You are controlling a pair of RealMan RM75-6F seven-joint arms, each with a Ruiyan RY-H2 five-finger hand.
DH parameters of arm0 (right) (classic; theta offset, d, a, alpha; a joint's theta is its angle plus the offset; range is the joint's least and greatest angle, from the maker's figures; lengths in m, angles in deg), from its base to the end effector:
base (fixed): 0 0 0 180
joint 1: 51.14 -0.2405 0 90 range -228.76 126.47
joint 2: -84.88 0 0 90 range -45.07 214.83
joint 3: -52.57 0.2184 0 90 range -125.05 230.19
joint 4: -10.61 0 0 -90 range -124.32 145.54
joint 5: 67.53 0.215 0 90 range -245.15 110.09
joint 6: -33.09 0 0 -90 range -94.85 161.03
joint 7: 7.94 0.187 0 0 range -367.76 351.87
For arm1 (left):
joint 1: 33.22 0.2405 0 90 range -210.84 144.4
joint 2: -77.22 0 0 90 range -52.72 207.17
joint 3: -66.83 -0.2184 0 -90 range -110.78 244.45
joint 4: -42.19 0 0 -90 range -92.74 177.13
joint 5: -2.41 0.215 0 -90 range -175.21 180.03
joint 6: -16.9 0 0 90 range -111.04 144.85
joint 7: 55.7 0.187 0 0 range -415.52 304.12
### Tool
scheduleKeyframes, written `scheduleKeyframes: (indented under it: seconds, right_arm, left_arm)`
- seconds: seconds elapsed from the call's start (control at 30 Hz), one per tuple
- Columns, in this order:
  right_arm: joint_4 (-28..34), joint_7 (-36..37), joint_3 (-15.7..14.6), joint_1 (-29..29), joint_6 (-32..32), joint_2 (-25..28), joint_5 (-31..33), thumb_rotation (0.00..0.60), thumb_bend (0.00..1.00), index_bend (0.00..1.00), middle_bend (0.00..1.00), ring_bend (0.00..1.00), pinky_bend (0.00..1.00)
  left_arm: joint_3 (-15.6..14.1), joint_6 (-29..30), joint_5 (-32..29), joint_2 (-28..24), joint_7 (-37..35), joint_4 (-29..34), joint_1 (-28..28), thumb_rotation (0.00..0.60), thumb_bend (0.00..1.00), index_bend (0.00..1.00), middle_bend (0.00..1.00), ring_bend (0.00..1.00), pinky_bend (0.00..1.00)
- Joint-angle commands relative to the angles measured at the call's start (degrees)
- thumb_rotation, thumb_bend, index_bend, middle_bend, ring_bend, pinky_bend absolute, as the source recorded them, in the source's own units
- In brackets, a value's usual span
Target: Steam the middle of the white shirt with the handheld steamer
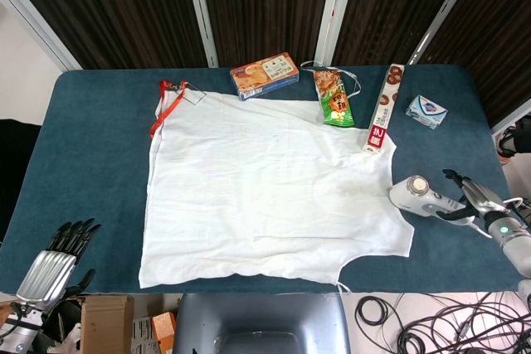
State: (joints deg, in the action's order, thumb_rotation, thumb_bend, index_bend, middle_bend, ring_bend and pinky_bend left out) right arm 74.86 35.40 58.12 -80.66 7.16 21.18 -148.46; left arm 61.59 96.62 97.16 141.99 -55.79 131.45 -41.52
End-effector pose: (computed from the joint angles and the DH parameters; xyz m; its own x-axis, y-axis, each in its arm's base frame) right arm -0.3808 -0.3457 0.1202 0.0532 -0.5154 0.8553 -0.9203 0.3071 0.2423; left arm -0.2731 0.2014 0.0894 0.4681 0.2016 0.8604 0.8784 -0.2122 -0.4282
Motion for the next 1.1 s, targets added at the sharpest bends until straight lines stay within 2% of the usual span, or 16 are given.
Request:
scheduleKeyframes:
  seconds: [0.03,0.33,0.37,0.4,0.43,0.5,0.53,0.63,0.73,0.83,1.1]
  right_arm:
    - [0.54,0.70,-0.40,-0.10,-0.87,0.72,-0.73,0.600,0.17,0.00,0.05,0.00,0.26]
    - [5.61,-3.39,-0.92,2.47,-9.99,5.48,-2.74,0.600,0.17,0.00,0.05,0.00,0.19]
    - [8.06,-6.54,-1.06,4.60,-15.42,6.95,-3.61,0.600,0.17,0.00,0.05,0.00,0.16]
    - [13.01,-13.21,-1.88,9.52,-27.07,9.32,-6.98,0.600,0.17,0.00,0.05,0.00,0.14]
    - [15.91,-18.02,-2.43,13.11,-34.08,10.01,-8.11,0.600,0.17,0.00,0.05,0.00,0.13]
    - [19.97,-26.84,-3.38,18.60,-44.26,9.96,-9.41,0.600,0.17,0.00,0.04,0.00,0.10]
    - [21.33,-31.11,-3.99,21.12,-48.56,9.51,-10.01,0.600,0.17,0.00,0.04,0.00,0.08]
    - [22.22,-38.89,-4.93,25.70,-56.21,6.92,-10.70,0.600,0.17,0.00,0.03,0.00,0.04]
    - [20.69,-42.03,-4.82,28.63,-62.18,3.25,-11.14,0.600,0.17,0.00,0.03,0.00,0.01]
    - [18.94,-43.44,-4.60,29.74,-64.88,0.87,-11.44,0.600,0.17,0.00,0.03,0.00,0.01]
    - [19.36,-42.52,-4.35,28.87,-61.35,1.46,-8.77,0.600,0.17,0.00,0.03,0.00,0.00]
  left_arm:
    - [0.02,0.04,-0.05,-0.01,0.01,0.02,0.03,0.600,0.39,0.00,0.03,0.01,0.00]
    - [0.08,0.50,-0.03,-0.11,-0.06,0.05,0.20,0.600,0.39,0.00,0.03,0.01,0.00]
    - [0.06,0.66,0.06,-0.13,-0.08,0.05,0.26,0.600,0.39,0.00,0.03,0.01,0.00]
    - [0.12,1.05,0.14,-0.15,-0.01,0.11,0.40,0.600,0.39,0.00,0.03,0.01,0.00]
    - [0.13,1.20,0.19,-0.12,0.08,0.14,0.46,0.600,0.39,0.00,0.03,0.01,0.00]
    - [0.12,1.34,0.33,-0.03,0.36,0.22,0.51,0.600,0.39,0.00,0.03,0.01,0.00]
    - [0.08,1.42,0.48,0.04,0.55,0.25,0.53,0.600,0.39,0.00,0.03,0.01,0.00]
    - [-0.11,1.68,1.11,0.25,1.14,0.35,0.59,0.600,0.39,0.00,0.03,0.01,0.00]
    - [-0.25,1.83,1.49,0.43,1.66,0.45,0.65,0.600,0.39,0.00,0.03,0.01,0.00]
    - [-0.29,2.13,1.60,0.51,1.82,0.44,0.82,0.600,0.39,0.00,0.03,0.01,0.00]
    - [-0.04,3.19,1.90,0.81,1.31,-0.41,1.11,0.600,0.39,0.00,0.03,0.01,0.00]
